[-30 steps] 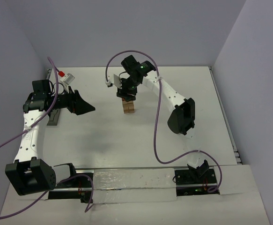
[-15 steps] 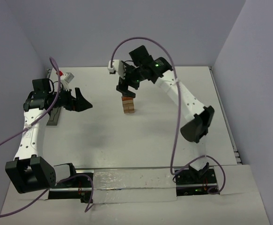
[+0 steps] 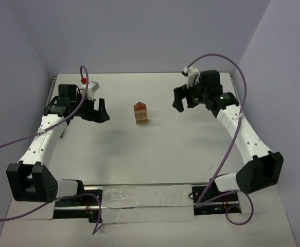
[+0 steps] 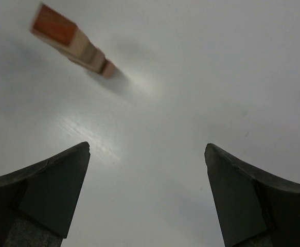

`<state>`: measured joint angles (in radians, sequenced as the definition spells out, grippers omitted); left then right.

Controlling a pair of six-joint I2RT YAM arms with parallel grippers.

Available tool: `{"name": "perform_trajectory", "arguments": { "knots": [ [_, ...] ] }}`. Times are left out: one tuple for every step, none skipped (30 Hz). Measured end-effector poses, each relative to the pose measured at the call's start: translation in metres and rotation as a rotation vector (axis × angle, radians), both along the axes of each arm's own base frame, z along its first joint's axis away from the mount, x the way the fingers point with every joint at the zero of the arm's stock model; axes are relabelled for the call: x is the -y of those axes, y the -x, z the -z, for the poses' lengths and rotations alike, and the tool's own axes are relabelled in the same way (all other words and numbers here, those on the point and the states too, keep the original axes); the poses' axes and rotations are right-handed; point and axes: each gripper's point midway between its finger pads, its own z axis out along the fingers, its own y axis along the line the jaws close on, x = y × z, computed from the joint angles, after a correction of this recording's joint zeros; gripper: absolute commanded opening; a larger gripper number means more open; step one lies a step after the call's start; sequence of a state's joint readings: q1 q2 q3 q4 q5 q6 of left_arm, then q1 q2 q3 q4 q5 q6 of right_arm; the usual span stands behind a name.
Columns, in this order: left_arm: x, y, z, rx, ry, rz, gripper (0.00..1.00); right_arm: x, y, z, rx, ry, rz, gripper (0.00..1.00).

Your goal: Build the wood block tower

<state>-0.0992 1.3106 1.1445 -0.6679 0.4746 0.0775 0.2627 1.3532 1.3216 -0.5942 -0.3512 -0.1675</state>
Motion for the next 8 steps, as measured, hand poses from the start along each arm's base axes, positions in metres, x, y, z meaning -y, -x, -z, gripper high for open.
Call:
{"name": "perform_trajectory", "arguments": {
  "knots": [
    [-0.002, -0.002, 0.002, 0.004, -0.011, -0.019, 0.99, 0.007, 0.008, 0.016, -0.035, -0.003, 0.047, 1.00],
    [-0.006, -0.005, 0.005, 0.007, -0.023, -0.039, 0.99, 0.013, 0.016, 0.031, -0.069, -0.006, 0.089, 1.00],
    [-0.009, -0.007, 0.008, 0.008, -0.035, -0.058, 0.99, 0.018, 0.024, 0.042, -0.098, -0.009, 0.129, 1.00],
    [-0.011, -0.007, 0.011, 0.005, -0.046, -0.075, 0.99, 0.023, 0.030, 0.051, -0.121, -0.009, 0.165, 1.00],
    [-0.014, -0.008, 0.014, 0.002, -0.057, -0.092, 0.99, 0.027, 0.036, 0.060, -0.142, -0.010, 0.201, 1.00],
    [-0.017, -0.009, 0.016, -0.001, -0.068, -0.108, 0.99, 0.030, 0.035, 0.062, -0.132, -0.017, 0.231, 1.00],
    [-0.019, -0.010, 0.017, 0.001, -0.077, -0.121, 0.99, 0.033, 0.036, 0.061, -0.119, -0.023, 0.254, 1.00],
    [-0.021, -0.012, 0.018, 0.005, -0.085, -0.132, 0.99, 0.035, 0.036, 0.059, -0.105, -0.030, 0.274, 1.00]
  ]
}}
